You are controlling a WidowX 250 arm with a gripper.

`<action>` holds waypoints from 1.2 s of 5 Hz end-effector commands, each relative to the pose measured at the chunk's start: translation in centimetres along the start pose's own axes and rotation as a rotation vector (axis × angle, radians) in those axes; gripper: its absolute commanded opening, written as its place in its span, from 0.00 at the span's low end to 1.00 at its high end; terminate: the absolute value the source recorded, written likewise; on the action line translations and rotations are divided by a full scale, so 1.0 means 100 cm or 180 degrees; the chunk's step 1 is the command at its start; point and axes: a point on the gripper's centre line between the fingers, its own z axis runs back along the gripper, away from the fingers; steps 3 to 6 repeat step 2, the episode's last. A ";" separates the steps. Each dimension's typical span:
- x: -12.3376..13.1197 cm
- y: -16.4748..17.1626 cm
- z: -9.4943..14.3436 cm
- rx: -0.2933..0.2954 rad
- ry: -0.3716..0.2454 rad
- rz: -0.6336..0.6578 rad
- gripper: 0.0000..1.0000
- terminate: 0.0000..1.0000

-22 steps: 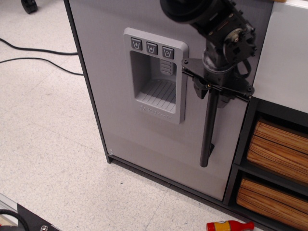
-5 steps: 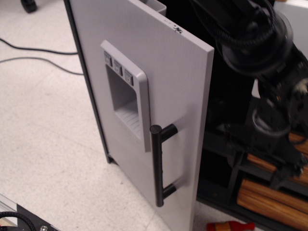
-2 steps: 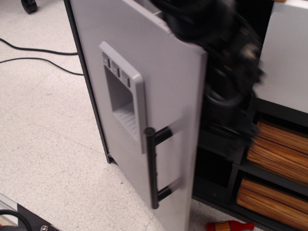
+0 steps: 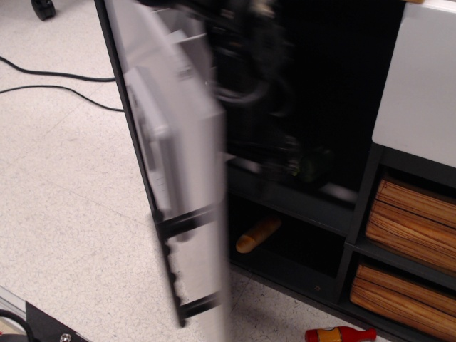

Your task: Open fridge

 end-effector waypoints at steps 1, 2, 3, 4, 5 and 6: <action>-0.038 0.070 0.002 0.0229 -0.0234 -0.0174 1.00 0.00; -0.050 0.080 -0.002 0.0309 -0.0255 -0.0346 1.00 1.00; -0.050 0.080 -0.002 0.0309 -0.0255 -0.0346 1.00 1.00; -0.050 0.080 -0.002 0.0309 -0.0255 -0.0346 1.00 1.00; -0.050 0.080 -0.002 0.0309 -0.0255 -0.0346 1.00 1.00; -0.050 0.080 -0.002 0.0309 -0.0255 -0.0346 1.00 1.00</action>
